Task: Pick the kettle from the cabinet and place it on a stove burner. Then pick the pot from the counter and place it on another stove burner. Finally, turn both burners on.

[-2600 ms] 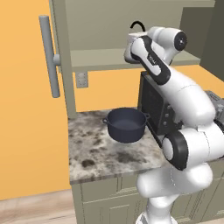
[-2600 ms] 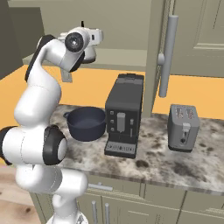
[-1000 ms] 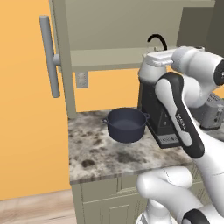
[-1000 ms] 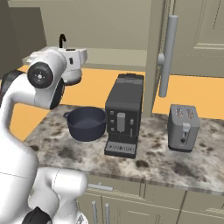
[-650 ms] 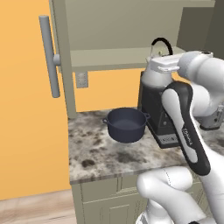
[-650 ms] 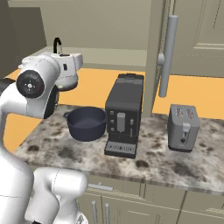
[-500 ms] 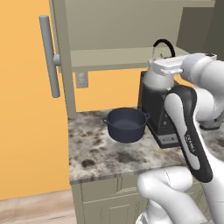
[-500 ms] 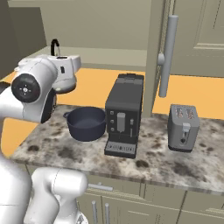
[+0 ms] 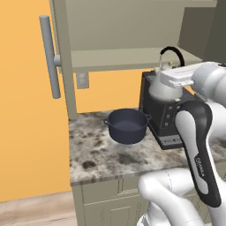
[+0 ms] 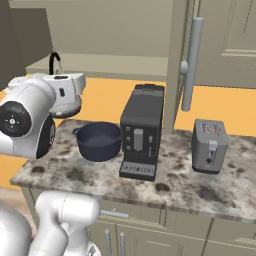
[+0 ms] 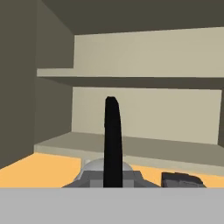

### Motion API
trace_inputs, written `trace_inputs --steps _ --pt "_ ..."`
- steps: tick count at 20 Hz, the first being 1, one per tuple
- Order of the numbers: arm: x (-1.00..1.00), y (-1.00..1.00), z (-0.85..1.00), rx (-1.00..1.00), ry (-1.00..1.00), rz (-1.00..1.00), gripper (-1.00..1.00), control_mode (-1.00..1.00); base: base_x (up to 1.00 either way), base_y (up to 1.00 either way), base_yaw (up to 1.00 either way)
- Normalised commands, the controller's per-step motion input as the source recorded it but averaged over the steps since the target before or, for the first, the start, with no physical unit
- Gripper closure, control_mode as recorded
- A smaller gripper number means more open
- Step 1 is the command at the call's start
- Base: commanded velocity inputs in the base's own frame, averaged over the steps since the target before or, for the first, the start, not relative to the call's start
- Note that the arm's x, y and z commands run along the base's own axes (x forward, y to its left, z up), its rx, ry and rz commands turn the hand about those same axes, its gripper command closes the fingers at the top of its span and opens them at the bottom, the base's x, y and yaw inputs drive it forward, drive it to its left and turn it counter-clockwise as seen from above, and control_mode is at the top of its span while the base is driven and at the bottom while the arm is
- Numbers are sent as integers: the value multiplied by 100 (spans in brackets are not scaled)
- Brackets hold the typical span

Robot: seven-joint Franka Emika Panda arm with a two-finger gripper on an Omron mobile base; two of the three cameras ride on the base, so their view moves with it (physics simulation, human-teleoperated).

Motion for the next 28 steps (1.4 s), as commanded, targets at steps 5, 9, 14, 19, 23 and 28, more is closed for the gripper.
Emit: trace_inputs --steps 5,9,14,19,23,28 --pt "-54 0 -7 0 0 -1 100 -100 0 0 0" --pt "-9 0 0 0 -1 0 100 -100 0 0 0" --pt "-10 0 -1 0 -5 0 100 100 -6 -2 0" --pt "0 0 0 0 0 0 100 100 -37 -29 -3" --pt "0 0 0 0 0 0 100 100 -54 -40 -5" --pt "0 0 0 0 0 0 100 100 -54 -42 -6"
